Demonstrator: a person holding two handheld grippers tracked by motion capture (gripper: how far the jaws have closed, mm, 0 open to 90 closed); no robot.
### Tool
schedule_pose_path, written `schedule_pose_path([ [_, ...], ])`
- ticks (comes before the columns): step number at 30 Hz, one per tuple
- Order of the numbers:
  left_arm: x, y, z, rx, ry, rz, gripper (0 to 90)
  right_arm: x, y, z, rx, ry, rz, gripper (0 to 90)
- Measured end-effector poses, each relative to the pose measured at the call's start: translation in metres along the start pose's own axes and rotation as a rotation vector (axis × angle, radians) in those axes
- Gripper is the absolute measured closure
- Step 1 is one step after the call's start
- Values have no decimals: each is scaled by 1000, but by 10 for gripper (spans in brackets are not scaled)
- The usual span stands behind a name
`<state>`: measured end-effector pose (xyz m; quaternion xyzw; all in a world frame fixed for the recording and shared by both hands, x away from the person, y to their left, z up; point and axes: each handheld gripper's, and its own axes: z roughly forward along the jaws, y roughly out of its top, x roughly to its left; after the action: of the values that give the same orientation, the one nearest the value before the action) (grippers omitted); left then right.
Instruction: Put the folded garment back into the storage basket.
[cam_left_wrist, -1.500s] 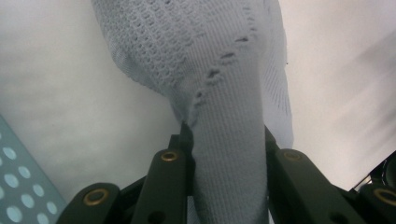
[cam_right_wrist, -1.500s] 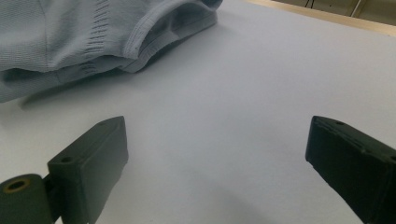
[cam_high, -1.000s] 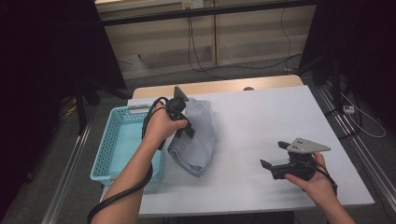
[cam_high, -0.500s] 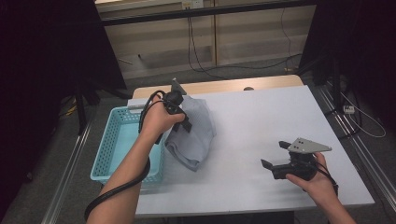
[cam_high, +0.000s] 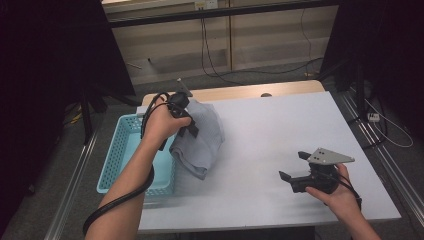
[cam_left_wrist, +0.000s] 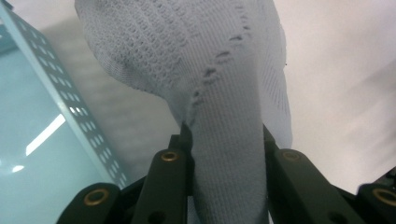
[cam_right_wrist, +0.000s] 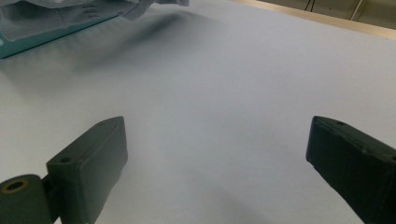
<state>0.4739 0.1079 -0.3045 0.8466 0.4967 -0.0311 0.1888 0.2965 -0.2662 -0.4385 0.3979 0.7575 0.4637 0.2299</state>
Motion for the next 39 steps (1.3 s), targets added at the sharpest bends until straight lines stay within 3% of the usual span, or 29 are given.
schedule_pose_path([
  [20,3,5,-19,-13,38,-2,744,1,1,0,-3,6,-5,53],
  [39,10,7,-34,-36,35,-36,745,1,1,0,-4,11,-2,53],
])
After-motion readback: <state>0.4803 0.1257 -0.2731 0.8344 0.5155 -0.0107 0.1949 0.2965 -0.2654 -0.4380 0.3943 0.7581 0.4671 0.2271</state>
